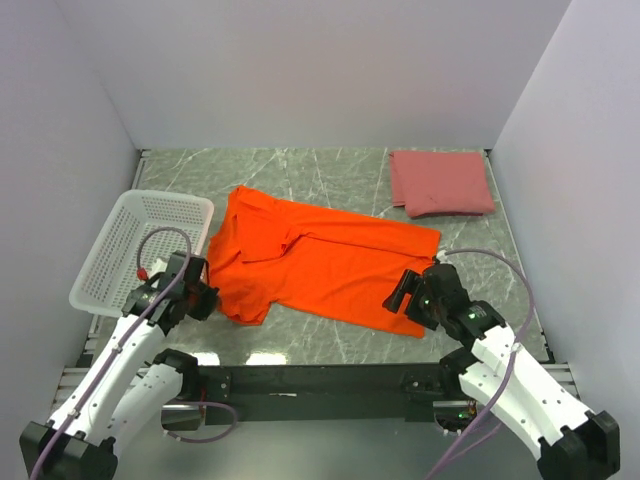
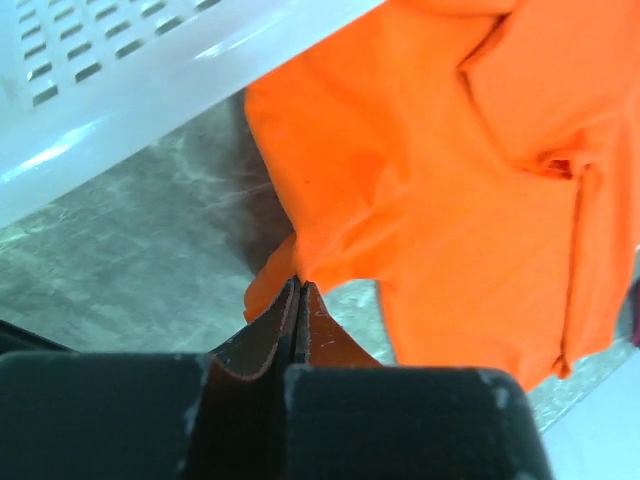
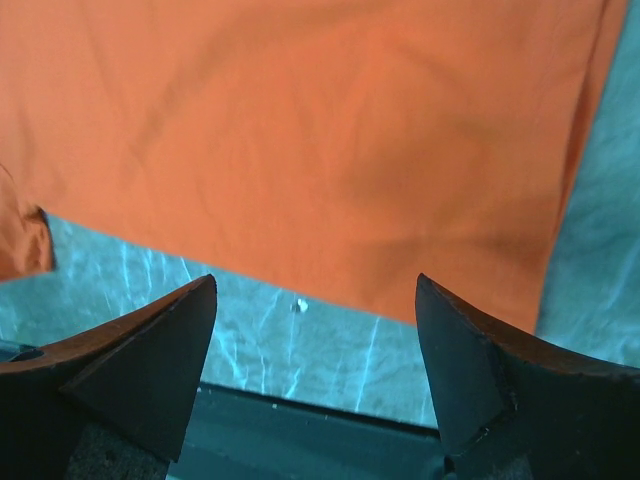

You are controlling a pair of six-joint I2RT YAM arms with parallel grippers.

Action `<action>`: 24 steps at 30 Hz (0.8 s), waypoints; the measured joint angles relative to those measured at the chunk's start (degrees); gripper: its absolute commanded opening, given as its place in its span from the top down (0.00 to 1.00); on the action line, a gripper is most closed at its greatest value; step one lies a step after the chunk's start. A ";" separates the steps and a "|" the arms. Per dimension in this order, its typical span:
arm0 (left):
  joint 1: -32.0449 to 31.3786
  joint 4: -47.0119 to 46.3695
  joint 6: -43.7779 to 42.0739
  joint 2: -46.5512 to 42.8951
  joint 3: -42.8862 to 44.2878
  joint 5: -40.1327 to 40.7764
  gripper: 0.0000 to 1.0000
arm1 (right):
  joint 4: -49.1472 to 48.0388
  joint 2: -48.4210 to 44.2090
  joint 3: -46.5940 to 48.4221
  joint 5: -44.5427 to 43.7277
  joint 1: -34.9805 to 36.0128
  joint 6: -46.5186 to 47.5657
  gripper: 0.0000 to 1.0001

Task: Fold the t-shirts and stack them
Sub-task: Fold the tshirt

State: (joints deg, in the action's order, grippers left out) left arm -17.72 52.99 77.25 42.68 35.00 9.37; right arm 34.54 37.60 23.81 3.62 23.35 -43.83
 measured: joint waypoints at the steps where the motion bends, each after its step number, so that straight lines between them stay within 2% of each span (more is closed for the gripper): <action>1: 0.00 0.15 -0.02 -0.09 0.70 0.35 0.99 | 0.55 0.17 0.00 -0.72 1.46 -0.94 0.14; 13: 0.00 -0.04 -0.11 5.07 4.17 0.42 0.99 | 6.67 6.91 -0.04 -5.95 9.81 -13.14 0.17; 19: 0.00 -1.03 -0.15 5.62 5.77 -0.33 0.99 | 9.27 5.75 -0.66 -5.75 10.27 -18.49 0.20; 24: 0.00 -2.99 -0.81 9.03 6.16 -2.32 0.99 | 9.88 8.20 -1.01 -5.79 10.27 -20.13 0.23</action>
State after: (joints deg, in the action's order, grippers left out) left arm -17.72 50.00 76.44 51.70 41.17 7.05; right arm 44.42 45.80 22.81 -2.17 33.63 -63.96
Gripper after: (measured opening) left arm 0.012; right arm 0.778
